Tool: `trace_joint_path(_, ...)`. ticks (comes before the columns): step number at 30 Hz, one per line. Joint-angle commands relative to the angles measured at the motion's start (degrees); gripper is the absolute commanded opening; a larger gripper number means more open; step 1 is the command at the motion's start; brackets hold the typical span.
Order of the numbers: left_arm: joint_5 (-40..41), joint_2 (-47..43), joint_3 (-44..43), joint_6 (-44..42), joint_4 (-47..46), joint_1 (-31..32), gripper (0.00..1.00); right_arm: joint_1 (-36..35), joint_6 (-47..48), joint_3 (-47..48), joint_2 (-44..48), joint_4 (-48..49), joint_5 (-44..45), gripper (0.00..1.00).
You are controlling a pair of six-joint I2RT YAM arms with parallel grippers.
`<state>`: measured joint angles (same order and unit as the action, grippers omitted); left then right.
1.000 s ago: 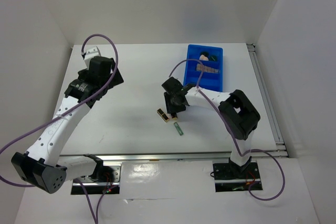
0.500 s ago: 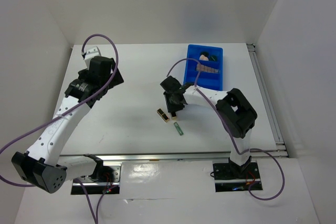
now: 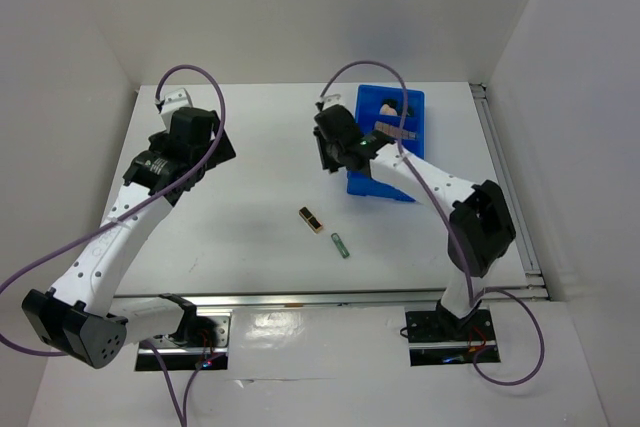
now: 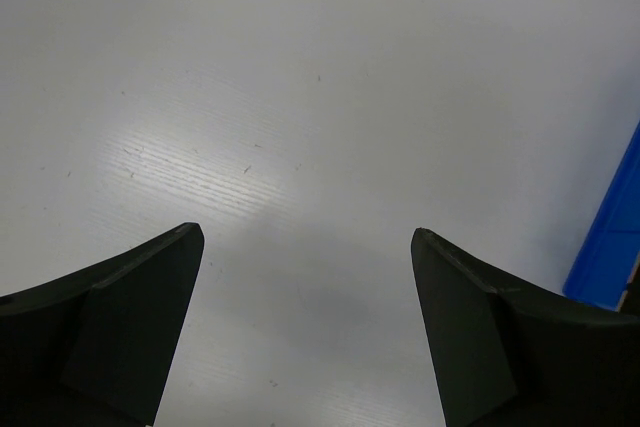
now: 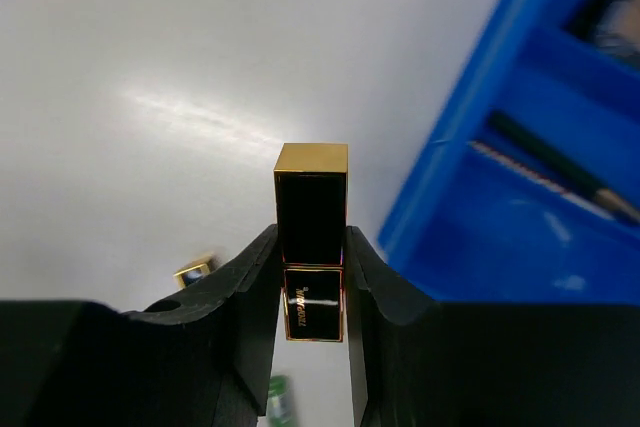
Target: Organize the makeup
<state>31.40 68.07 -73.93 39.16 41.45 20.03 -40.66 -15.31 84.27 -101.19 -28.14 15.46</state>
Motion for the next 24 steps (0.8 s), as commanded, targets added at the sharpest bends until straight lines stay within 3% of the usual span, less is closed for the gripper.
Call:
trace_joint_path(1,0.1,0.0,-1.1,-0.7,-1.5,-0.3,0.99,4.8,5.6,-1.6,4.6,3.4,6.9,0.12)
trace_joint_path(7,0.1,0.0,-1.6,-0.7,-1.5,-0.3,0.99,14.6,6.3,-7.9,6.4,6.6,6.1,0.12)
trace_joint_path(12,0.1,0.5,-2.2,-1.3,-1.5,-0.3,0.99,18.2,6.9,-11.3,5.8,8.4,4.5,0.12)
trace_joint_path(18,0.1,1.0,-2.7,-1.8,-1.5,-0.3,0.99,18.7,5.6,-11.8,2.8,8.4,4.0,0.23)
trace_joint_path(24,0.1,1.0,-2.7,-1.8,-1.5,-0.3,0.99,18.7,5.0,-11.2,-0.2,8.4,3.9,0.25)
